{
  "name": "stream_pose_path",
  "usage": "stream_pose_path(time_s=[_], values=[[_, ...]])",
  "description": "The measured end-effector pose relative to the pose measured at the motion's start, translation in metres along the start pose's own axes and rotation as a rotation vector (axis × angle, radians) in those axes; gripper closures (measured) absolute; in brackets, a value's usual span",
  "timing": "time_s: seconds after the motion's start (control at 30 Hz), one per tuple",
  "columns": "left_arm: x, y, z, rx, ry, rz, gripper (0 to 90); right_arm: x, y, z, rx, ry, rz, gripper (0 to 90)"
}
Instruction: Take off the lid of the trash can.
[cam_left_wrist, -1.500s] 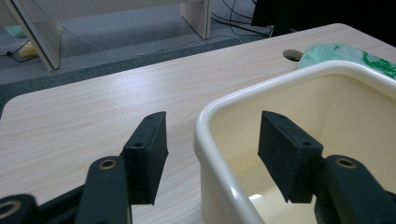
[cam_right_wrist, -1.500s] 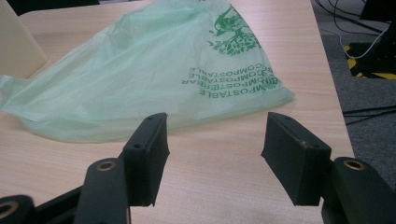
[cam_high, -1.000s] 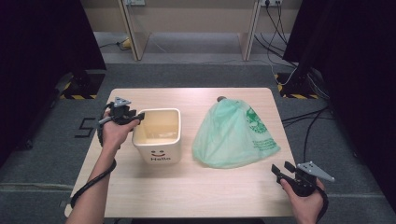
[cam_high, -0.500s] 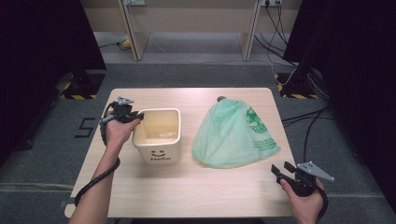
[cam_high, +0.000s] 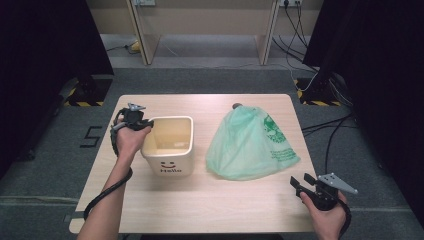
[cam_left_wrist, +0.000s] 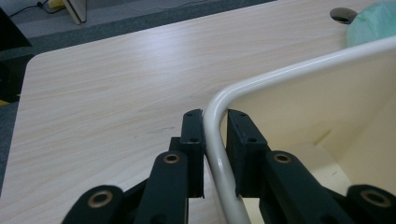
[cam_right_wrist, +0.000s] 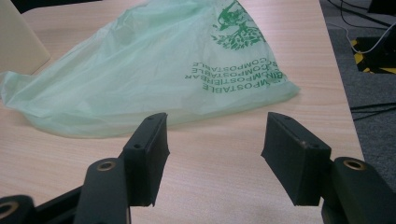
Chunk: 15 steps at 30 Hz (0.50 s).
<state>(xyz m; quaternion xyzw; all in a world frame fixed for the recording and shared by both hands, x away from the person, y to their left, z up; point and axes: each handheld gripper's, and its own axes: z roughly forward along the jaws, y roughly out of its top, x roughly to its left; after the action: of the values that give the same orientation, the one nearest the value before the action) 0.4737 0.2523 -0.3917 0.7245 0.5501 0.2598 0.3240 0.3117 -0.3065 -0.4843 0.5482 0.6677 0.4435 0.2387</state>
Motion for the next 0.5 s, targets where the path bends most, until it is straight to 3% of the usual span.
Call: stream_pose_path(time_s=[0.5], values=[[-0.0015, 0.0062, -0.0059, -0.002, 0.01, -0.002, 76.8, 0.0, -0.0001, 0.0006, 0.002, 0.002, 0.001, 40.0]])
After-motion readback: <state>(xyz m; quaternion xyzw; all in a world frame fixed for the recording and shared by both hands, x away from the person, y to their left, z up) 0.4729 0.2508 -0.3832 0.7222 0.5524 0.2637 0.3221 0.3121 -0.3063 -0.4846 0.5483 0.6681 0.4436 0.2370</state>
